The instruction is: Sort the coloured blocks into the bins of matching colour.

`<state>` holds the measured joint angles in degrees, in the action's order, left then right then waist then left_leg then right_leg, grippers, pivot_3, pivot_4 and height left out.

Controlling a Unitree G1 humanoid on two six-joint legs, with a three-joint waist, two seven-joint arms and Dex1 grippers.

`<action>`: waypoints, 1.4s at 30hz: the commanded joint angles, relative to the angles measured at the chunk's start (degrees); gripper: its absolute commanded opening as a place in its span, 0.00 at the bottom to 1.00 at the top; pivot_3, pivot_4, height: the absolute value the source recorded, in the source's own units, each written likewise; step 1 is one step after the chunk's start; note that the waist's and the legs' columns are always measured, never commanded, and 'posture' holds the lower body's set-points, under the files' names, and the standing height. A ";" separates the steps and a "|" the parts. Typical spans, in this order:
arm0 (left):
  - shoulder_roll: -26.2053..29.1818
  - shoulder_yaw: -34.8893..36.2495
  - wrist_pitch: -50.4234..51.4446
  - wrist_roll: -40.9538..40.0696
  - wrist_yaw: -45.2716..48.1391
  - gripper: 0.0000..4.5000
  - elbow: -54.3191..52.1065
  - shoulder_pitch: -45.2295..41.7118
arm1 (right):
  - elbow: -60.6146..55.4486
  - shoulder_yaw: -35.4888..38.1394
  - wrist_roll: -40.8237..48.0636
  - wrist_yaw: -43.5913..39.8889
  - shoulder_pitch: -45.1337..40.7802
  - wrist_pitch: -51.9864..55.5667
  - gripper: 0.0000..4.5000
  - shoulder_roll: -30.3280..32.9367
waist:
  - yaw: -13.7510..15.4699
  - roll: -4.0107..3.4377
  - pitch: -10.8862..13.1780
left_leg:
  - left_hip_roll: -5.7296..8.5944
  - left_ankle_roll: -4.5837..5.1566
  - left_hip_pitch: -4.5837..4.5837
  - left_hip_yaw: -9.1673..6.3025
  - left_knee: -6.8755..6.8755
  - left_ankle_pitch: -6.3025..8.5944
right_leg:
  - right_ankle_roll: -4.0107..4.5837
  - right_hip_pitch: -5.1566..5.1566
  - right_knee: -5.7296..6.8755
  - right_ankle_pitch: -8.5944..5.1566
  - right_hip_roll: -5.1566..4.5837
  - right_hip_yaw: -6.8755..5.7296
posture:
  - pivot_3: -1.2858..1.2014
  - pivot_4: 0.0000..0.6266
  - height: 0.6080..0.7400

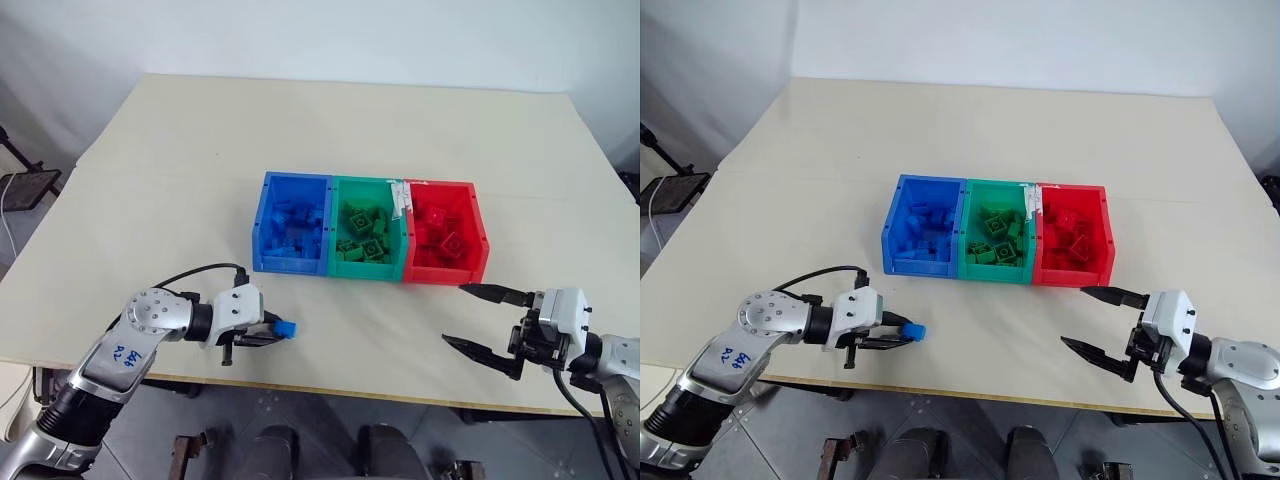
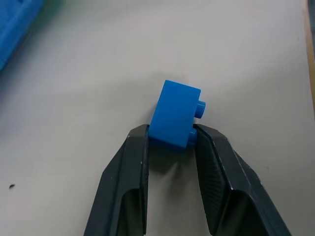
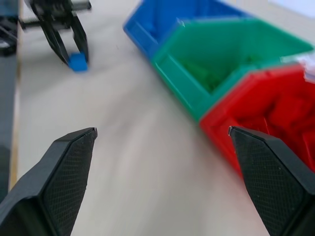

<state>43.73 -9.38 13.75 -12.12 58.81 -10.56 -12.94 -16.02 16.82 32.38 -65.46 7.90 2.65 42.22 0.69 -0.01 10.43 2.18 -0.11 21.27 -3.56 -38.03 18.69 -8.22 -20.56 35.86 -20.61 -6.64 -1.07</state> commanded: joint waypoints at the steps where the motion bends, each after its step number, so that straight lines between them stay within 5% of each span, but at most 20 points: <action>1: -3.54 8.75 -3.08 -8.79 -0.45 0.22 -1.64 0.28 | -5.24 -0.87 2.80 3.14 -1.14 2.07 1.00 -1.84 | 0.09 0.01 0.01 | 0.00 0.00 0.02 -0.01 -0.03 0.00 | 0.00 -0.02 0.02 0.00 -0.01 0.01 | 0.52 0.24 1.00; 4: -6.65 14.43 0.58 -15.43 -3.17 0.22 -2.22 -2.68 | -7.01 -1.18 3.57 6.41 -2.50 3.42 1.00 -3.94 | 0.18 0.01 0.01 | 0.01 0.00 0.03 -0.04 -0.05 0.00 | 0.00 -0.02 0.03 0.00 -0.05 0.01 | 0.52 0.24 1.00; 8: -9.73 16.09 3.97 -14.08 -10.81 0.22 2.29 -11.00 | -6.90 -0.78 3.05 9.73 -4.04 3.63 1.00 -6.10 | 0.78 0.02 0.01 | 0.09 -0.01 0.03 -0.11 -0.12 -0.01 | -0.01 0.00 0.09 0.01 0.03 -0.16 | 0.52 0.24 1.00; 17: -14.77 9.06 5.53 -8.13 -12.28 0.22 16.33 -24.91 | -5.57 0.16 1.23 12.54 -4.10 1.90 1.00 -7.75 | 0.55 0.02 0.01 | 0.15 0.02 0.05 -0.08 -0.05 -0.01 | -0.05 -0.03 0.25 0.03 0.10 -0.21 | 0.52 0.24 1.00; 21: -14.76 10.06 1.66 -6.41 -12.96 0.48 17.29 -25.22 | -5.58 0.53 0.98 12.74 -3.54 1.38 1.00 -7.91 | 0.01 0.03 0.01 | 0.11 0.02 0.05 -0.03 -0.03 -0.01 | -0.05 -0.06 0.26 0.03 0.13 -0.20 | 0.52 0.24 1.00; 28: -7.62 17.20 2.66 -11.67 -6.67 0.97 9.76 -15.86 | -1.66 2.00 0.19 12.59 -5.27 -0.08 1.00 -6.90 | -1.08 0.02 0.01 | 0.05 0.01 0.01 -0.03 0.00 -0.01 | -0.05 -0.06 0.24 0.03 0.13 -0.12 | 0.52 0.24 1.00; 36: 0.26 26.38 -2.96 -12.62 0.08 0.97 1.54 5.69 | 4.20 -1.37 -1.68 5.12 -8.51 -1.68 1.00 -3.31 | -0.51 0.01 0.02 | 0.07 0.01 0.00 -0.12 -0.02 -0.01 | -0.03 -0.01 0.02 0.02 -0.04 0.04 | 0.52 0.24 1.00; 42: -0.27 27.57 -7.13 -10.67 -3.10 0.97 2.97 8.83 | 10.32 -4.26 -2.52 -1.27 -13.28 -2.73 1.00 -1.38 | -0.39 0.01 0.02 | 0.06 0.00 0.01 -0.23 -0.01 -0.01 | 0.00 0.03 -0.03 0.00 -0.10 0.19 | 0.52 0.24 1.00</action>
<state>43.58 16.57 8.96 -23.35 56.73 -6.61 -3.89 -6.12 12.53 30.07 -65.00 -4.86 1.18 39.93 0.29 0.00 10.45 2.23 -0.12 21.29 -3.80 -38.03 18.68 -8.21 -20.53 35.83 -20.61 -6.74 -0.88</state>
